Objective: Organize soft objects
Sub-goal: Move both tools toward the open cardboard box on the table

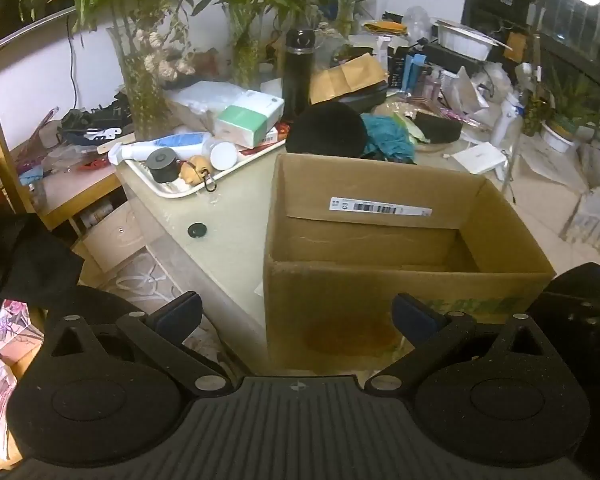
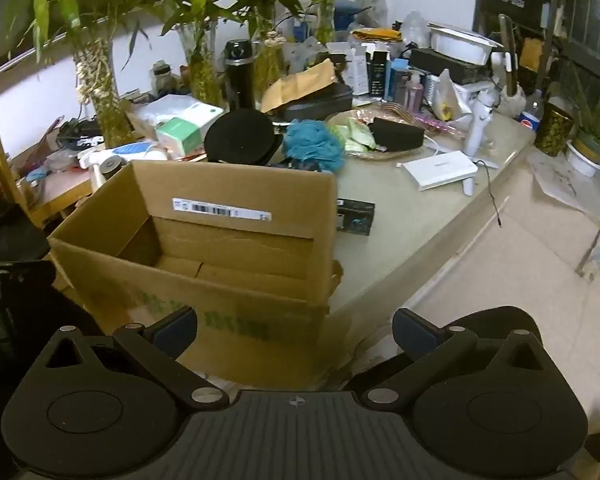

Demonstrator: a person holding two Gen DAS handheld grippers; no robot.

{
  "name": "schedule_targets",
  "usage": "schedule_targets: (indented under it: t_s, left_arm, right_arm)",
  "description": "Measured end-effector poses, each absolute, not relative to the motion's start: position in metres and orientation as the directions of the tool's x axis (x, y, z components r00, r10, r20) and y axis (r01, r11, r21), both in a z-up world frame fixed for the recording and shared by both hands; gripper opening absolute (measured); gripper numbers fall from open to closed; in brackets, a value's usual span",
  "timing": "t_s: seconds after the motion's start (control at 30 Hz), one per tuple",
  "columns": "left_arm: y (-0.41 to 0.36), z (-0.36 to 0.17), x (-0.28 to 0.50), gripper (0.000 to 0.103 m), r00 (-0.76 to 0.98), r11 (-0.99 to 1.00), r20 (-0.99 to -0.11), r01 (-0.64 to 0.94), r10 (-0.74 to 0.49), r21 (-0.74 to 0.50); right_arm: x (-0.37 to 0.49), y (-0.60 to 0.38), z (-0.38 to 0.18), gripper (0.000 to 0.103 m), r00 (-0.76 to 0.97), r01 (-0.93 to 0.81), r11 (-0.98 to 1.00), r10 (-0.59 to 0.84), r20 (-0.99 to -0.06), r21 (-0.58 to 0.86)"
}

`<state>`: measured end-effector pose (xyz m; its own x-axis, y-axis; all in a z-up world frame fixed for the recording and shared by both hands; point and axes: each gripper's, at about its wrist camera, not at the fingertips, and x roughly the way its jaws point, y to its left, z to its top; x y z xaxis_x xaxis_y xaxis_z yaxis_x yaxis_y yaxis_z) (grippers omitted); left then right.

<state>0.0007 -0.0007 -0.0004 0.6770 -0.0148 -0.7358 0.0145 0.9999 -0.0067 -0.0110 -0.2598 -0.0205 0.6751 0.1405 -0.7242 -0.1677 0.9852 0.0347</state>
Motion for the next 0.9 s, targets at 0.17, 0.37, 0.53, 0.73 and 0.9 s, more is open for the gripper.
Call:
schedule_targets:
  t_s: [0.17,0.37,0.53,0.73,0.9]
  left_arm:
    - [-0.004,-0.003,0.004,0.103,0.663,1.000,-0.748,0.014,-0.023,-0.018]
    - [-0.002,0.007,0.005,0.103,0.670,0.999,-0.741,0.012,-0.032,-0.032]
    - [0.000,0.011,0.006,0.103,0.684,0.998,-0.727,0.024,-0.058,-0.057]
    - [-0.007,0.016,0.009,0.103,0.697,0.995,-0.710,0.038,-0.094,-0.095]
    - [-0.013,0.016,0.011,0.103,0.700,0.995,-0.708,0.050,-0.094,-0.083]
  right_arm:
    - [-0.012,-0.258,-0.018,0.103,0.686,-0.167,0.986,0.133,-0.715,0.023]
    - [-0.009,-0.263,-0.017,0.103,0.664,-0.168,0.984,0.152,-0.732,0.052]
    - [0.002,-0.266,-0.011,0.103,0.663,-0.153,0.986,0.149,-0.734,0.061]
    - [0.008,-0.268,-0.007,0.103,0.669,-0.151,0.988,0.132,-0.732,0.041]
    - [0.008,-0.262,-0.007,0.103,0.670,-0.179,0.984,0.138,-0.730,0.021]
